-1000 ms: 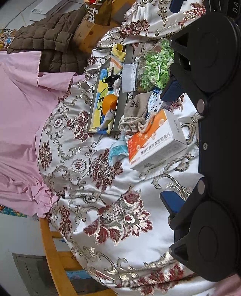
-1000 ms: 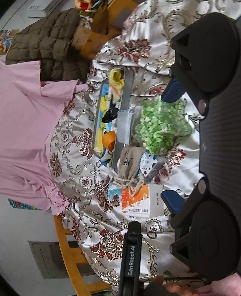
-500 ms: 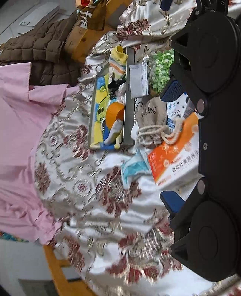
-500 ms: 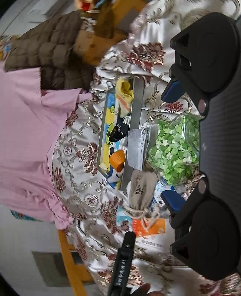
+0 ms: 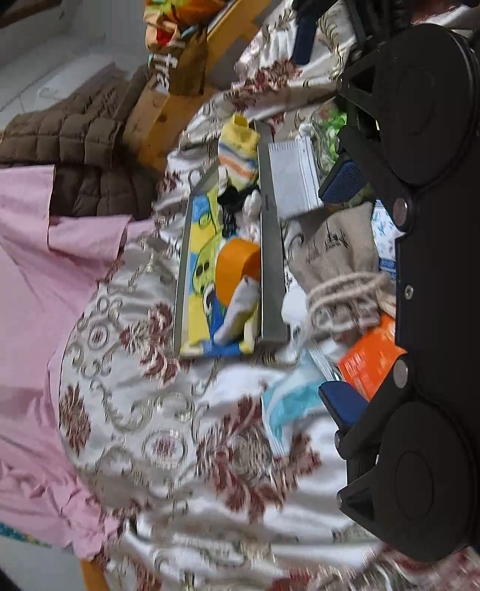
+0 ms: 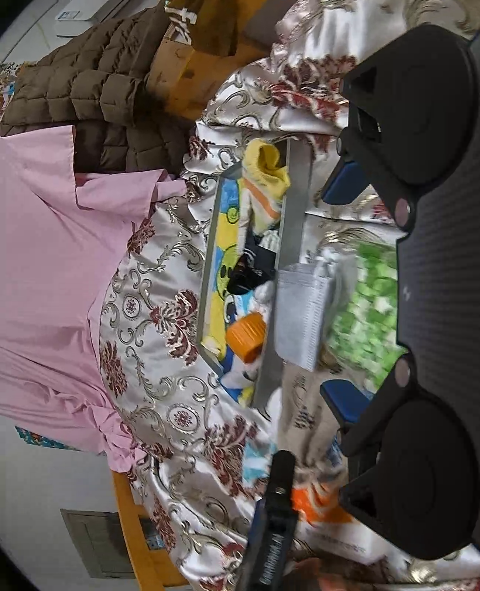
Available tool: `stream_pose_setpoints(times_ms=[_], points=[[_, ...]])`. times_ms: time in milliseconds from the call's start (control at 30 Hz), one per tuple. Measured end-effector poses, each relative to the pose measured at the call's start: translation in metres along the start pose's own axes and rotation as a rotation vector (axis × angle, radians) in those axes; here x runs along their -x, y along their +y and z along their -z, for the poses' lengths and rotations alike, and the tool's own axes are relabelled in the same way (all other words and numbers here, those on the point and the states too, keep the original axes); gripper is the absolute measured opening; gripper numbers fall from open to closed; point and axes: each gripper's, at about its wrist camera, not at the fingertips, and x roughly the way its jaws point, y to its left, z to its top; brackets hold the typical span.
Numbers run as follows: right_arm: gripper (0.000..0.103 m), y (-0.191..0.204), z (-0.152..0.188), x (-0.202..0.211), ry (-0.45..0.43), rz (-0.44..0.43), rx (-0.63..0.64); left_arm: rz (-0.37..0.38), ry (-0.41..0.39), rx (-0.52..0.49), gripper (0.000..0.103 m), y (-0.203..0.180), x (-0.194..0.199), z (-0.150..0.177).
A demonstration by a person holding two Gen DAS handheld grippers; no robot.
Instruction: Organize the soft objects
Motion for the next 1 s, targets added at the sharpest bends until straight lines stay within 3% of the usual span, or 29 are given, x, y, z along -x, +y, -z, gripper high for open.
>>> stream_pose_setpoints(times_ms=[367,467,600,867,1000], points=[[0.103,-0.016,-0.013,-0.044,0.055,-0.029,-0.043,0.139,0.002,0.004,0.099,0.008,-0.018,0.009],[0.103,-0.017,-0.013,-0.054,0.071,-0.047,-0.067,0.144,0.013,-0.004,0.099,0.008,-0.024,0.014],[0.102,-0.017,-0.014,-0.065,0.085,-0.07,-0.088,0.176,0.002,0.071,0.097,0.018,-0.025,0.013],[0.102,-0.01,-0.018,-0.082,0.095,-0.097,-0.074,0.163,-0.04,0.029,0.077,0.016,-0.022,0.016],[0.099,-0.008,-0.022,-0.086,0.099,-0.106,-0.068,0.212,-0.075,0.029,0.076,0.016,-0.019,0.016]])
